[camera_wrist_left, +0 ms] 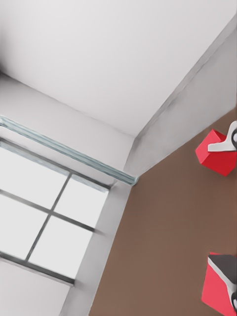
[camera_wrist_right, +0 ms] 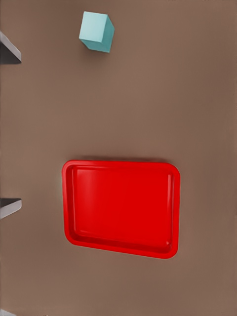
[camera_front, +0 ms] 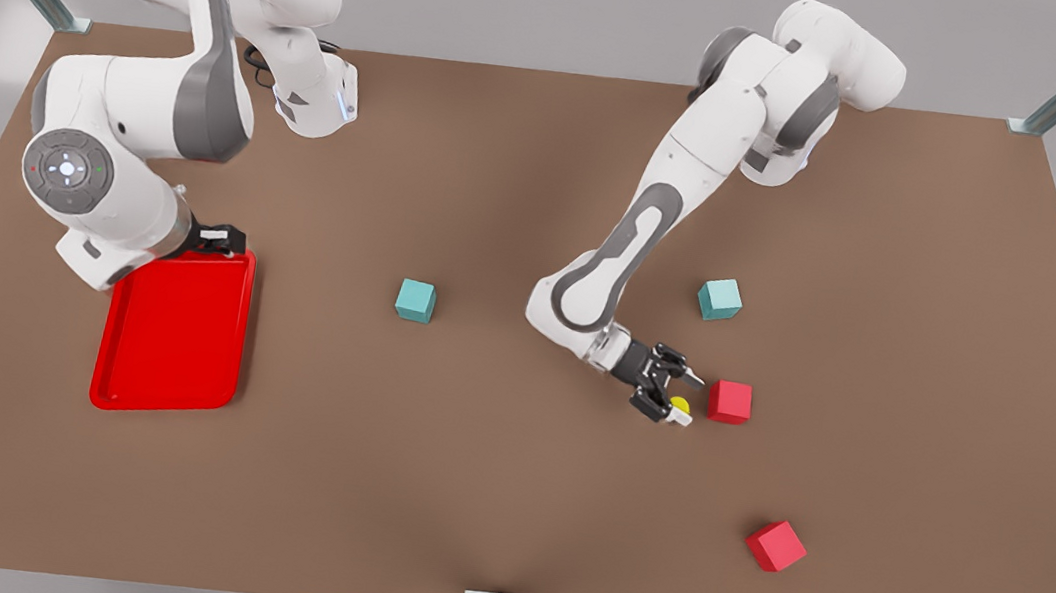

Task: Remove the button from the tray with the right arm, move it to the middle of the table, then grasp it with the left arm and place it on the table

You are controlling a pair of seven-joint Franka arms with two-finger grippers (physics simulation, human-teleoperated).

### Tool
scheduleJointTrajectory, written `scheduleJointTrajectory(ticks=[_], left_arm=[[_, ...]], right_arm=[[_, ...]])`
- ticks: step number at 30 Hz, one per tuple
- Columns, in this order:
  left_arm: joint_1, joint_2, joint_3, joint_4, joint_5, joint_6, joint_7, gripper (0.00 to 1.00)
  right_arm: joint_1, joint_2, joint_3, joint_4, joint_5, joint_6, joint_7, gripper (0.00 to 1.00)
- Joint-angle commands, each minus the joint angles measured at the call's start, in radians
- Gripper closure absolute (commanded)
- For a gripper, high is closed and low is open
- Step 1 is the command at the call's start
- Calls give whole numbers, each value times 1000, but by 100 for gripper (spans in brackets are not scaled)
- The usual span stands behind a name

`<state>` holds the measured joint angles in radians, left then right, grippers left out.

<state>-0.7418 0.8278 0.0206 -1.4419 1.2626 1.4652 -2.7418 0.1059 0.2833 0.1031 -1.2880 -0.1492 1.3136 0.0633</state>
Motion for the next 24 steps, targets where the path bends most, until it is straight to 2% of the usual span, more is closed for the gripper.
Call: scheduleJointTrajectory(ticks=[1, 2, 3, 4, 6, 9, 10, 11, 12, 13, 14, 24], left_arm=[[-24, -78, 1, 54, -178, -157, 1578, 0], [16, -81, 12, 211, -425, -166, 2046, 0], [165, -78, 1, 328, -794, -100, 2303, 0], [298, -82, 2, 353, -1103, -46, 2521, 0], [400, -156, 5, 483, -1290, -226, 2661, 0], [427, -429, 1, 430, -1250, -307, 2662, 0], [443, -544, 1, 333, -1246, -293, 2697, 0], [440, -601, -2, 263, -1178, -240, 2717, 0], [444, -700, -2, 65, -1177, -99, 2765, 0], [449, -733, -2, -46, -1175, 23, 2768, 0], [450, -733, -5, -77, -1177, 61, 2768, 0], [452, -777, -8, -84, -1187, 29, 2848, 0]], right_arm=[[5, -3, 3, 4, -20, 44, 4, 0], [8, -3, 3, 9, -24, 52, 6, 0], [14, -3, 1, 26, -36, 52, 3, 0], [9, -1, -2, 44, -35, 55, -5, 0], [-5, 5, -2, 62, -18, 53, -8, 0], [-86, 36, -8, 62, 91, 115, -8, 0], [-95, 36, -8, 59, 95, 115, -7, 0], [-98, 34, -6, 62, 97, 115, -7, 0], [-97, 34, -6, 61, 98, 113, -7, 0], [-103, 36, -6, 52, 96, 107, -10, 0], [-120, 37, -6, 52, 94, 108, -11, 0], [-115, 39, -6, 52, 86, 110, -10, 0]])
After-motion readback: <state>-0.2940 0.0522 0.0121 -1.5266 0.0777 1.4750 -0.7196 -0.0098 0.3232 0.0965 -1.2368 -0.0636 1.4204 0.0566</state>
